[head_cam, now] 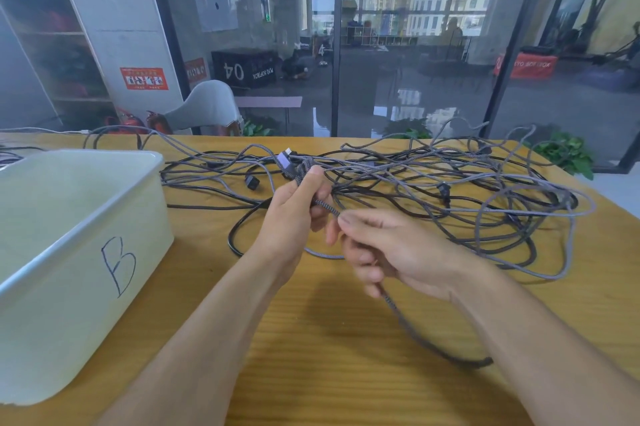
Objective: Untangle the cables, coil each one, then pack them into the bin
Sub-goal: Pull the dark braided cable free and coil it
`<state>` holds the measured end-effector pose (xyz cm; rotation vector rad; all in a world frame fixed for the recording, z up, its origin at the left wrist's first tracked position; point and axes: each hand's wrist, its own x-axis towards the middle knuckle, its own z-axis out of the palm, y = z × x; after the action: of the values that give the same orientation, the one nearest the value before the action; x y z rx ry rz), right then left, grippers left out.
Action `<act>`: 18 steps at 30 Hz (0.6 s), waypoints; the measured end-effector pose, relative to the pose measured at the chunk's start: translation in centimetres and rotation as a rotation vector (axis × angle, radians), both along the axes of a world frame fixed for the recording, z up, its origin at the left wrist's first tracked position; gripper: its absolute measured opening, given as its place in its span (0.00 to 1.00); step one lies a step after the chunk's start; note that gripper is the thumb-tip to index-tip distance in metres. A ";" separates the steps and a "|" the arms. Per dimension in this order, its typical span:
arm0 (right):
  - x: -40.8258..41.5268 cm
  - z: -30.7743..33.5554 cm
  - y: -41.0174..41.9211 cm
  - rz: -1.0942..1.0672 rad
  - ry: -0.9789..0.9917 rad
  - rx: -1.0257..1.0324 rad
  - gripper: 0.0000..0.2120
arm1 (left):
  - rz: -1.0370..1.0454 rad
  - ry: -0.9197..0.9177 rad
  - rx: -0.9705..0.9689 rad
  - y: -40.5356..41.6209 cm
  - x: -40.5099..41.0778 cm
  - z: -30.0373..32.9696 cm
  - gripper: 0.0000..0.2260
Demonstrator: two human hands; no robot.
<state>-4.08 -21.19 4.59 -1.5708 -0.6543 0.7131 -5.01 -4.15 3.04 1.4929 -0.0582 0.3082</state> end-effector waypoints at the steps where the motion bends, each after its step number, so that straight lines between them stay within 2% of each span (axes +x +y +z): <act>1: -0.1 -0.3 0.3 0.046 0.055 0.020 0.16 | -0.001 0.001 -0.012 0.0 -0.1 0.1 0.21; 4: -0.4 -1.2 1.1 0.221 0.415 0.202 0.22 | 0.008 -0.008 -0.065 0.1 -0.2 0.4 0.21; 6: -0.1 -1.6 1.2 0.292 0.628 0.339 0.22 | 0.020 -0.038 -0.083 0.4 -0.1 0.6 0.20; 9: 0.4 -1.7 1.0 0.303 0.629 0.312 0.19 | 0.017 -0.073 -0.072 0.7 0.0 0.7 0.20; 11: 0.4 -1.5 0.8 0.227 0.472 0.191 0.21 | 0.024 -0.078 -0.038 0.7 -0.1 0.7 0.20; 13: 0.1 -0.9 0.6 0.131 0.194 0.016 0.22 | 0.047 -0.068 0.006 0.7 0.0 0.6 0.21; 18: -0.6 -1.1 1.2 -0.081 -0.821 -0.549 0.26 | 0.038 -0.048 0.003 0.5 0.0 0.4 0.20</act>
<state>-4.65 -20.02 3.51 -2.4150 -1.0310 0.1487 -5.06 -3.67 3.39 1.4905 -0.0687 0.3747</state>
